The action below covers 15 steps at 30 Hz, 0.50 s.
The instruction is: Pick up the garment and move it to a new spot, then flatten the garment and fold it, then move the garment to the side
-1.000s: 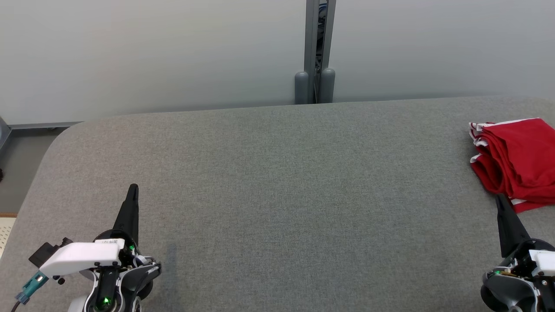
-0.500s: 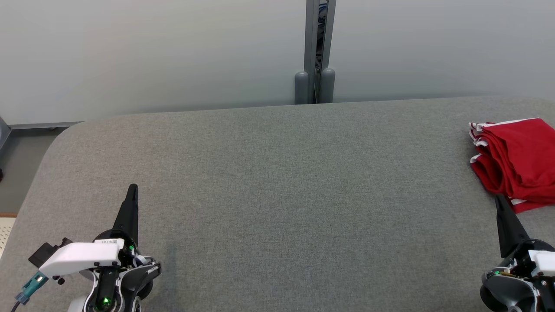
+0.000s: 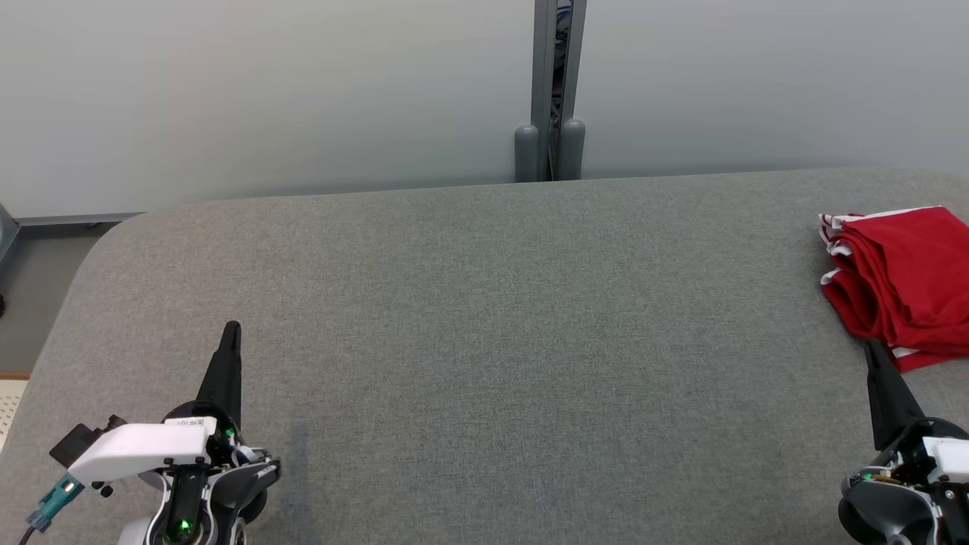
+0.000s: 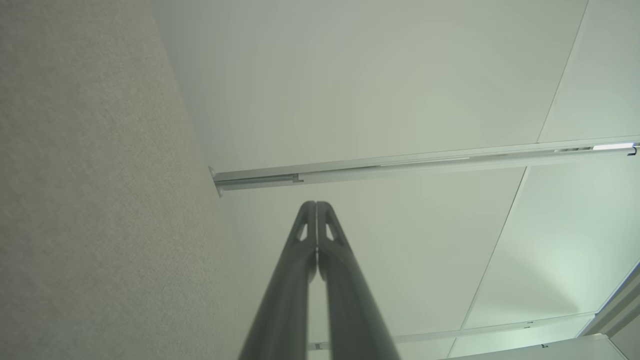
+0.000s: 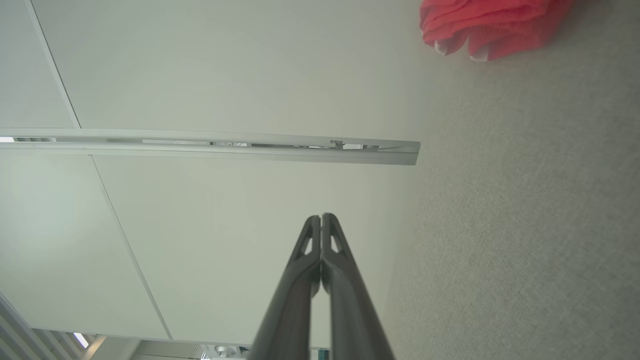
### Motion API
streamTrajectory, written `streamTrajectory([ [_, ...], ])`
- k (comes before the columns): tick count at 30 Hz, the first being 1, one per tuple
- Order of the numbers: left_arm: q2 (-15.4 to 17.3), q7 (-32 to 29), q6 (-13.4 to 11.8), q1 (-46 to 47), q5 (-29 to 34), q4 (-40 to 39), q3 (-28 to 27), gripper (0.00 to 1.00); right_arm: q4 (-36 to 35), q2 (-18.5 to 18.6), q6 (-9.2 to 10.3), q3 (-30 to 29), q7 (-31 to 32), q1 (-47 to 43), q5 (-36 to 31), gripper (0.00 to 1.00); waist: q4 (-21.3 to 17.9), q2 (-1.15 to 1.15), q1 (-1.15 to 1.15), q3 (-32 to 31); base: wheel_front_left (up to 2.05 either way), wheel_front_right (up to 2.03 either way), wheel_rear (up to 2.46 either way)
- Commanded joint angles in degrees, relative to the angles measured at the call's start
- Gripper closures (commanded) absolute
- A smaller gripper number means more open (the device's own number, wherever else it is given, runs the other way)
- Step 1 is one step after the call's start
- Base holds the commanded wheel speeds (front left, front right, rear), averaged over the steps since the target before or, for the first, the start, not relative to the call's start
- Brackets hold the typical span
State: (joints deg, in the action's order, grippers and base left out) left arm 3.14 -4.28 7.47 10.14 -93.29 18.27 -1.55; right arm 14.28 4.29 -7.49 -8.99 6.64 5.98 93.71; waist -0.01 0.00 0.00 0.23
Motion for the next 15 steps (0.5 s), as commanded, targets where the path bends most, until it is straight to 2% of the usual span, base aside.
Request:
streamTrajectory([
  [1,0.18,-0.13,0.22,0.93,0.29,0.02,-0.32,1.0,0.22,0.2,0.0,-0.32,0.43,0.59,-0.21,1.0,0.0,0.0,0.0,0.0,0.0,0.0,0.0],
  [15,0.09,-0.23,0.22,0.93,0.37,0.03,-0.41,1.0,0.23,0.0,0.0,-0.61,0.55,0.49,-0.46,1.0,0.0,0.0,0.0,0.0,0.0,0.0,0.0],
])
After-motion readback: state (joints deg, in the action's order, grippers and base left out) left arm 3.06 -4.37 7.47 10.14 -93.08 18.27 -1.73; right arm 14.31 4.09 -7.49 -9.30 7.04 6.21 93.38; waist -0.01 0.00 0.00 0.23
